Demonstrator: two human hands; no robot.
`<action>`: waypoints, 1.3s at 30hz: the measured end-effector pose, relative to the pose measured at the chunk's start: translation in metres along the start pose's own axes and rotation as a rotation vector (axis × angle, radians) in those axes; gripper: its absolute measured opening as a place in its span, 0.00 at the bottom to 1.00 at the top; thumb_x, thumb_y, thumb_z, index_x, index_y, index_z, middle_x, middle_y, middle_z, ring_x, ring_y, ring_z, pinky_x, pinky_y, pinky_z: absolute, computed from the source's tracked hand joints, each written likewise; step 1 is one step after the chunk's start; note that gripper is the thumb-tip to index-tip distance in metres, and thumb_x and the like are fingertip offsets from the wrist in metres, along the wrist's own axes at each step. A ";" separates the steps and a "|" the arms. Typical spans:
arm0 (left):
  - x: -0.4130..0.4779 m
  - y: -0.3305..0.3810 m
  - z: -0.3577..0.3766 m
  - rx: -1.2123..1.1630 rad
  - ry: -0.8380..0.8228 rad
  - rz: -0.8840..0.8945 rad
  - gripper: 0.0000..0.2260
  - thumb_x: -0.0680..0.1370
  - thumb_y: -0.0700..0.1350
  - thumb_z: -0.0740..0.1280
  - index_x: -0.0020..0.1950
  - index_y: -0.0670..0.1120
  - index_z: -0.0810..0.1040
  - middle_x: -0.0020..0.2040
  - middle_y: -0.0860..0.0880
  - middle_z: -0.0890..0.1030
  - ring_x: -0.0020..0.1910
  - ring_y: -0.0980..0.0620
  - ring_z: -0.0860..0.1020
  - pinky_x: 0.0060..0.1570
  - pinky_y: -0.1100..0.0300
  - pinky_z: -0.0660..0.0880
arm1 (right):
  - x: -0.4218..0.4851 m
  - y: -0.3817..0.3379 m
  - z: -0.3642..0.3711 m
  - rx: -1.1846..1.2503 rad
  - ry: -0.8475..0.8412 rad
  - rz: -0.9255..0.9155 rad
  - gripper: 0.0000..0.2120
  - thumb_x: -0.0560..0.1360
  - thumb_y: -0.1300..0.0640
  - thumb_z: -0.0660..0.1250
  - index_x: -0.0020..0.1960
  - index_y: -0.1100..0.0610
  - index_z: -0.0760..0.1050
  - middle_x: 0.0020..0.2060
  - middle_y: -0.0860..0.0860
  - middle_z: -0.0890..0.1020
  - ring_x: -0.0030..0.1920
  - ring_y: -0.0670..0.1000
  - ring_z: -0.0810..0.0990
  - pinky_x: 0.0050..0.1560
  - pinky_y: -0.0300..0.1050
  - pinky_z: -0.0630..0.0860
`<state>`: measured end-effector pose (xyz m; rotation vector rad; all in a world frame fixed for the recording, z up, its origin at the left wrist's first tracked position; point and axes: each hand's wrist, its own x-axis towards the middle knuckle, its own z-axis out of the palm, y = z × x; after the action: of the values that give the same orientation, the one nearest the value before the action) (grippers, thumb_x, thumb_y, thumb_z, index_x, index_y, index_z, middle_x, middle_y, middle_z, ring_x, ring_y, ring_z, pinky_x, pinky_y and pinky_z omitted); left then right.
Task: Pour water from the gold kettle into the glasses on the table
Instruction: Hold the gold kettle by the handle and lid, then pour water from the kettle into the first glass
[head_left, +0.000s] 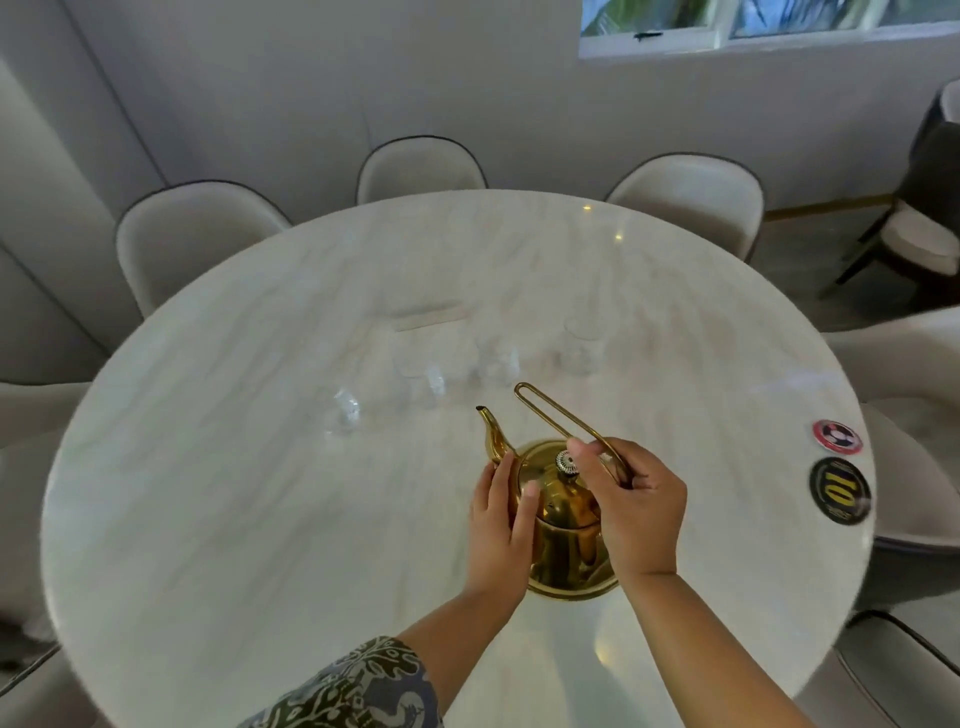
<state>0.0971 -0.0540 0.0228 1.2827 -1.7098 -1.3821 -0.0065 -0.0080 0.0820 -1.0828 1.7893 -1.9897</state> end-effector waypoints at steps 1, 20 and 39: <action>0.003 -0.002 -0.012 0.015 0.019 0.002 0.27 0.75 0.64 0.53 0.73 0.61 0.57 0.75 0.54 0.58 0.74 0.54 0.58 0.72 0.52 0.61 | 0.001 -0.004 0.012 0.016 -0.018 0.004 0.06 0.69 0.58 0.73 0.37 0.48 0.79 0.31 0.36 0.82 0.39 0.42 0.82 0.37 0.25 0.75; 0.062 -0.019 -0.179 0.079 0.073 0.174 0.16 0.81 0.55 0.52 0.68 0.68 0.62 0.70 0.65 0.60 0.74 0.60 0.56 0.75 0.50 0.56 | 0.025 -0.038 0.195 -0.019 -0.216 0.007 0.08 0.69 0.50 0.73 0.43 0.53 0.83 0.26 0.57 0.78 0.27 0.53 0.69 0.28 0.31 0.71; 0.107 -0.019 -0.194 -0.074 -0.024 0.015 0.17 0.81 0.54 0.51 0.70 0.62 0.63 0.70 0.51 0.68 0.68 0.50 0.68 0.68 0.50 0.69 | 0.071 -0.020 0.254 -0.236 -0.342 0.013 0.16 0.71 0.45 0.72 0.48 0.58 0.84 0.36 0.52 0.85 0.35 0.49 0.80 0.37 0.44 0.79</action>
<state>0.2342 -0.2272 0.0481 1.2156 -1.6644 -1.4439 0.1190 -0.2386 0.1174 -1.3800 1.8627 -1.4985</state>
